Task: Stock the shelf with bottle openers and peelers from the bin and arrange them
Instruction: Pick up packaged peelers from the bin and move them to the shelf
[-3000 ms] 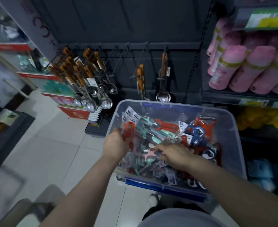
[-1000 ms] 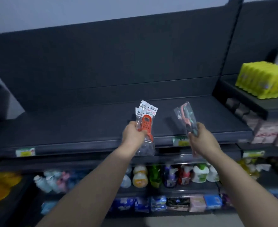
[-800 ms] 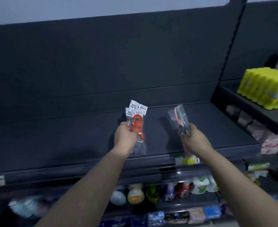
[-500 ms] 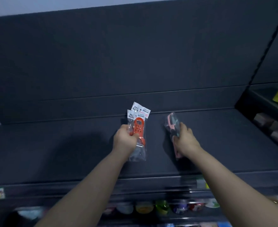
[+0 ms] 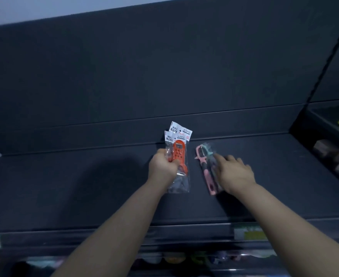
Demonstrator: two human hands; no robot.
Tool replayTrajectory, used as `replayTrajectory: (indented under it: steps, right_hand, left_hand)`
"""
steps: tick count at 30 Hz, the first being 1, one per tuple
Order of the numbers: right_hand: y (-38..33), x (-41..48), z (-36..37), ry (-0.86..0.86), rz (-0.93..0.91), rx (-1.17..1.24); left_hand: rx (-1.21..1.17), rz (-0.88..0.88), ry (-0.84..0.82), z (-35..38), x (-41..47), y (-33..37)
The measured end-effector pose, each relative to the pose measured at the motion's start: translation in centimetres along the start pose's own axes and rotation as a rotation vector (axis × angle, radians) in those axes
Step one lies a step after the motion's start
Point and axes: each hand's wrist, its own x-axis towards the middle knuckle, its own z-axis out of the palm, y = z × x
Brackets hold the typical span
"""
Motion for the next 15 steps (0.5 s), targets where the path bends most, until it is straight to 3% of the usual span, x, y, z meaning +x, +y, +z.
replayTrajectory:
  steps: [5, 12, 15]
  right_hand:
    - [7.8, -1.7, -2.1, 0.069, 0.068, -0.241]
    - [16.5, -3.5, -3.7, 0.109, 0.162, -0.262]
    - [18.5, -3.6, -3.6, 0.096, 0.117, -0.223]
  left_hand:
    - [0.02, 0.044, -0.093, 6.1, -0.7, 3.9]
    - [0.017, 0.1, -0.194, 16.3, -2.2, 8.9]
    - [0.293, 0.147, -0.257, 19.2, -2.1, 9.5]
